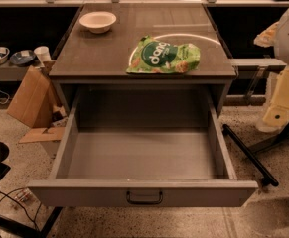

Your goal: Close top drawer

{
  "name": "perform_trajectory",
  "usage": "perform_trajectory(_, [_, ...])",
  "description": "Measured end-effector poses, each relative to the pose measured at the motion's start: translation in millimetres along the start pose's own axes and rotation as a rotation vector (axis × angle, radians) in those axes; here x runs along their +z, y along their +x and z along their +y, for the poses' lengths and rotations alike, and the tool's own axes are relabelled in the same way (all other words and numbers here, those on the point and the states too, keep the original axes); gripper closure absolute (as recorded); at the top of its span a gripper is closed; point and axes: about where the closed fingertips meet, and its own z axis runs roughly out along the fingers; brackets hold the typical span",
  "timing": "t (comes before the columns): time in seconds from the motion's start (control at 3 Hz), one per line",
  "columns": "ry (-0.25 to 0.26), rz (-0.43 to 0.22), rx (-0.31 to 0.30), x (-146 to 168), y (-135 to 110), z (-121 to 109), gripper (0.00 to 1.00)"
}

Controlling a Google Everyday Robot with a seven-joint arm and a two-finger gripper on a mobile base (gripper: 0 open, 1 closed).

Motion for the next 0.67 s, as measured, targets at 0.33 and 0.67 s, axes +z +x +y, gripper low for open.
perform_trajectory(0.33, [0.0, 0.0, 0.0, 0.0, 0.0, 0.0, 0.0])
perform_trajectory(0.67, [0.03, -0.061, 0.051, 11.5, 1.6, 16.3, 0.0])
